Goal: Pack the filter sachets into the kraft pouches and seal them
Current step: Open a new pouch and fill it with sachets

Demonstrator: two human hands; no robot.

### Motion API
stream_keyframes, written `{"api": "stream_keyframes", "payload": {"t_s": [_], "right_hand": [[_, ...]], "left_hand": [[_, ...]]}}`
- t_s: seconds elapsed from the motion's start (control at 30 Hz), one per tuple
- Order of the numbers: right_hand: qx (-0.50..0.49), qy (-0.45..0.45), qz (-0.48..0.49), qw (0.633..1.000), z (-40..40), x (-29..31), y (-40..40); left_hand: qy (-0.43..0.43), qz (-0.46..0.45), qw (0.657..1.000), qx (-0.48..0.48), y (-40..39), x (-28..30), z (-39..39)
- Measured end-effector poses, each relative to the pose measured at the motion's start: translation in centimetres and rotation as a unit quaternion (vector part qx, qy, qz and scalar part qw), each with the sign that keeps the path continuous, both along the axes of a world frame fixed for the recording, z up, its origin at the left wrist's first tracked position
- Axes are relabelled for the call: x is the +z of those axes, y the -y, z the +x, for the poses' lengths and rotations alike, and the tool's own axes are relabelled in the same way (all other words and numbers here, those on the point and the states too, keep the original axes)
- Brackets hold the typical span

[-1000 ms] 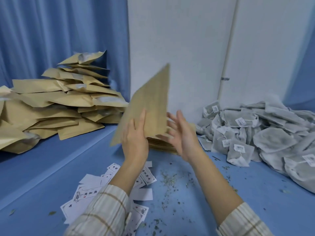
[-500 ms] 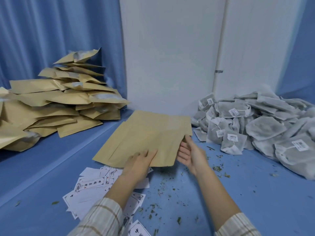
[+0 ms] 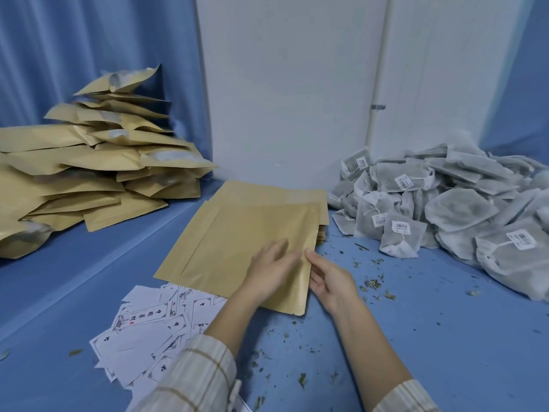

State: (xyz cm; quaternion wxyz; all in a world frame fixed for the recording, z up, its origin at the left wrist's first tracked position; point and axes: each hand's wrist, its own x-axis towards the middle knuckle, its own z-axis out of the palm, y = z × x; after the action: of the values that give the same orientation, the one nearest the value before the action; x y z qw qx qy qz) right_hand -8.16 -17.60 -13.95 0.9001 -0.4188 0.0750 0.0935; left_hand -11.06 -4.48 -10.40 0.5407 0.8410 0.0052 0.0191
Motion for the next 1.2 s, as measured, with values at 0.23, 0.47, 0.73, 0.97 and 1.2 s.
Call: {"api": "stream_keyframes", "payload": {"t_s": [0.23,0.47,0.73,0.97,1.2], "right_hand": [[0.009,0.042,0.012,0.999,-0.7,0.2,-0.6],[0.040,0.096,-0.015,0.995,-0.9,0.1,-1.0],[-0.054,0.147,-0.236,0.959,-1.1,0.2,-0.8],[-0.176,0.210,-0.485,0.830,-0.8,-0.4,-0.8],[-0.227,0.104,-0.454,0.855,-0.4,-1.4,-0.6]], "left_hand": [[0.081,-0.059,0.971,0.216,4.2,-1.5,1.0],[0.139,-0.152,0.937,0.282,5.5,-2.6,1.5],[0.184,-0.040,0.944,0.272,6.3,-3.6,1.5],[0.290,0.146,0.910,0.257,6.2,-3.2,0.9],[0.324,0.160,0.888,0.284,6.3,-2.6,0.9]]}}
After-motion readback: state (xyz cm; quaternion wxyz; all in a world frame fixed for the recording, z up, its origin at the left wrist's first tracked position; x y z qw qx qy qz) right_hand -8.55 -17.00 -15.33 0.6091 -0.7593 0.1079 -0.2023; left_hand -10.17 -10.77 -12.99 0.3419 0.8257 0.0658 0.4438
